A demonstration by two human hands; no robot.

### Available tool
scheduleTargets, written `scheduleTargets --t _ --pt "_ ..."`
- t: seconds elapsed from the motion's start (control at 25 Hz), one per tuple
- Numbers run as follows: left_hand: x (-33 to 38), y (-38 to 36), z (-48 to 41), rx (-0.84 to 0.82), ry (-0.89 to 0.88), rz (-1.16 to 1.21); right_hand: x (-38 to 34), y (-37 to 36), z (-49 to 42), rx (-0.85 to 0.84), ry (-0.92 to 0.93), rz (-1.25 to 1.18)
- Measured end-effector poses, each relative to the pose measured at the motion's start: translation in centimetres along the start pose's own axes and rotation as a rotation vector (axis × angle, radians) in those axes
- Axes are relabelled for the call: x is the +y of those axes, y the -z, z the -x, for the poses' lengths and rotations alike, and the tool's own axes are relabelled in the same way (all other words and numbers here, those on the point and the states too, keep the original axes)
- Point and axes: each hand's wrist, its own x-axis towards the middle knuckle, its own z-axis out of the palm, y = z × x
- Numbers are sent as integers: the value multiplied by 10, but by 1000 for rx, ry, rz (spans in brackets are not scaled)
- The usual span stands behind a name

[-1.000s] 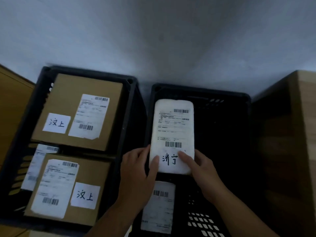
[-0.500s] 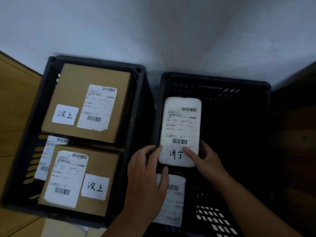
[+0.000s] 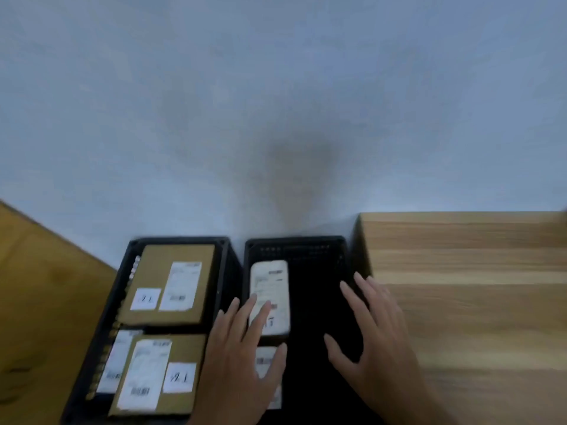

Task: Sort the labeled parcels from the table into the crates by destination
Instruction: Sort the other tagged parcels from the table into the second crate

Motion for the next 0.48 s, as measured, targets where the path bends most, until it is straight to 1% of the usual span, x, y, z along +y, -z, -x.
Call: scheduleTargets --t 0.04,0.12,0.24,0.36,0.48 --pt "20 8 2 26 -58 -1 -3 22 15 33 19 45" --pt "59 12 8 1 -156 18 -3 56 50 89 -12 126" --pt "117 2 19 -57 -304 47 5 101 106 153 -138 214" --pt "182 -13 33 -114 -475 9 20 145 158 238 -239 299" --pt "253 -31 49 -171 -639 -5 43 186 207 350 -355 328"
